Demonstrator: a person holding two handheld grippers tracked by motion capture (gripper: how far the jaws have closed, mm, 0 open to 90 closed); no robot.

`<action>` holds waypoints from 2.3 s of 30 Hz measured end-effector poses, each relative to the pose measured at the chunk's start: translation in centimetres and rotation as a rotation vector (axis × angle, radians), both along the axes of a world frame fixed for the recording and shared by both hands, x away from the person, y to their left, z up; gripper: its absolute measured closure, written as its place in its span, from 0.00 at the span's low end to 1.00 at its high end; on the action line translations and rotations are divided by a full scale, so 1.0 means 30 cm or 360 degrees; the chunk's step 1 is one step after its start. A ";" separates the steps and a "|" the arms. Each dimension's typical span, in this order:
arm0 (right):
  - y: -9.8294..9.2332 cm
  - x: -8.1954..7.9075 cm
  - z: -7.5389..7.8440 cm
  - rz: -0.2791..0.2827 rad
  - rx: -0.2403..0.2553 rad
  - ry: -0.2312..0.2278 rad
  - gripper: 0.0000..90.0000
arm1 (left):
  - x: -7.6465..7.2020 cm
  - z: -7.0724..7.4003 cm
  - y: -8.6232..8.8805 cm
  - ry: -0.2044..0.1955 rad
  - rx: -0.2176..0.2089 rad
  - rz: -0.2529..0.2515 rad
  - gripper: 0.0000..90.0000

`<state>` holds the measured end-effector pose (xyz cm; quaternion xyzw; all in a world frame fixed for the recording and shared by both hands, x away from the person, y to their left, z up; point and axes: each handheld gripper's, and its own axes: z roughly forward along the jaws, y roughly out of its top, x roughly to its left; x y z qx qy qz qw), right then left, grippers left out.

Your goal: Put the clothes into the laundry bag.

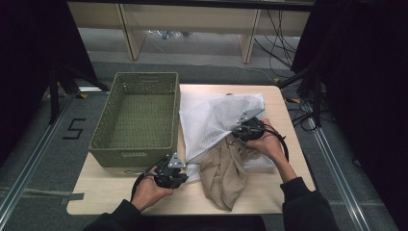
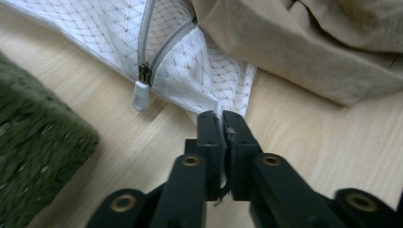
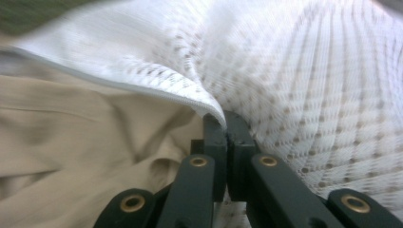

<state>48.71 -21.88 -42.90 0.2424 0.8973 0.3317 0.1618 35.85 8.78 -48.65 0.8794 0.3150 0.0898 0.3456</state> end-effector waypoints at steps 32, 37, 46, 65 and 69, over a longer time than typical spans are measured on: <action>-0.082 -0.178 0.160 0.0156 0.0075 -0.0068 1.00 | 0.092 0.090 -0.458 -0.0095 -0.0209 -0.0219 0.93; -0.076 -0.184 0.168 0.0164 0.0068 -0.0065 1.00 | 0.215 0.090 -0.396 -0.0275 -0.0032 0.0030 0.94; -0.046 -0.194 0.082 0.0144 -0.0012 0.0070 1.00 | 0.262 0.009 -0.369 -0.0248 0.0010 0.0157 0.83; -0.005 -0.166 -0.043 0.0154 -0.0120 0.0171 1.00 | 0.008 0.072 -0.214 -0.0041 -0.0090 0.0119 0.29; -0.001 -0.164 -0.040 0.0160 -0.0121 0.0167 1.00 | -0.015 0.007 -0.240 0.0030 -0.0029 0.0111 0.22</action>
